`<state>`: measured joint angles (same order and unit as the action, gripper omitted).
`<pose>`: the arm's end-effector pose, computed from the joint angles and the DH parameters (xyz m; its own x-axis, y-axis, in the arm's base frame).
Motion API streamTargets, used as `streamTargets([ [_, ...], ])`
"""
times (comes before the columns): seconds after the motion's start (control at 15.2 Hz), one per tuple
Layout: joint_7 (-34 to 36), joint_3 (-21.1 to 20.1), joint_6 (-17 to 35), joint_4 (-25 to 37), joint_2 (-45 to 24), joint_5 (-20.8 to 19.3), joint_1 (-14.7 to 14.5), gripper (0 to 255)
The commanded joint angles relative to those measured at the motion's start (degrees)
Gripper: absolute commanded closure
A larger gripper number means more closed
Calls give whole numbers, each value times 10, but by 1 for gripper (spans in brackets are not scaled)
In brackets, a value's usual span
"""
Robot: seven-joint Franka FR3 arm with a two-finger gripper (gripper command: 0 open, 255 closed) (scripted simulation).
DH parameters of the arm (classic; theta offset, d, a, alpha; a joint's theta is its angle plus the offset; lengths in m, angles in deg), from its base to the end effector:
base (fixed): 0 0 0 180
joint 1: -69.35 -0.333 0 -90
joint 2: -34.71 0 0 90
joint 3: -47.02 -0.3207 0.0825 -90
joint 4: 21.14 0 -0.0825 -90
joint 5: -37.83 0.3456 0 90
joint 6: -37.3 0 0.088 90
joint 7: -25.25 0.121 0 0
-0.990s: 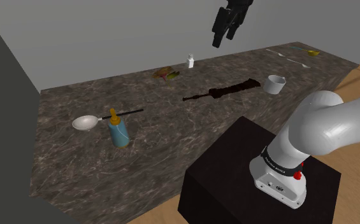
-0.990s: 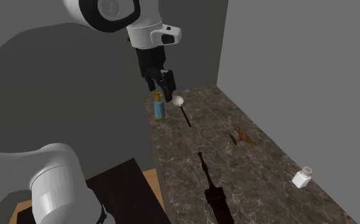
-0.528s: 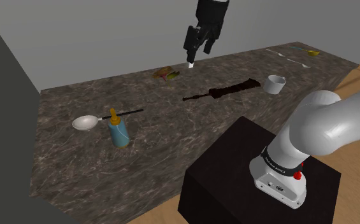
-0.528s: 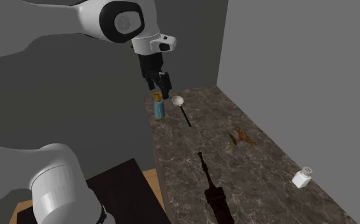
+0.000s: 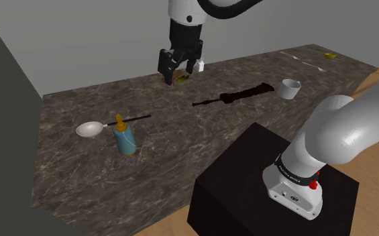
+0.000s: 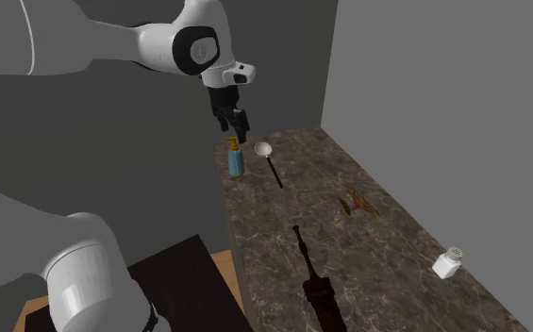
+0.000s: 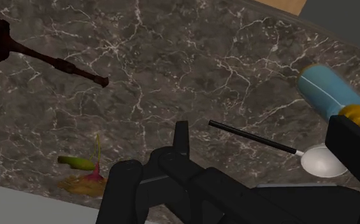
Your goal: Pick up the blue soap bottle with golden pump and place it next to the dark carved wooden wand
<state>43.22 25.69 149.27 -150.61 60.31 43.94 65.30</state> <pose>0.3519 0.1967 0.5335 0.9892 0.0709 0.1282 0.0694 -0.9975 0.0162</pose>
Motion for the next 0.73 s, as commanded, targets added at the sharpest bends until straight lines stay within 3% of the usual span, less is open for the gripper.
streamTargets([
  [0.0,26,-21,21,13,-33,-5,1,0],
  [0.33,101,-75,65,63,-132,-40,3,0],
  [0.66,188,-118,92,132,-245,-107,-3,0],
])
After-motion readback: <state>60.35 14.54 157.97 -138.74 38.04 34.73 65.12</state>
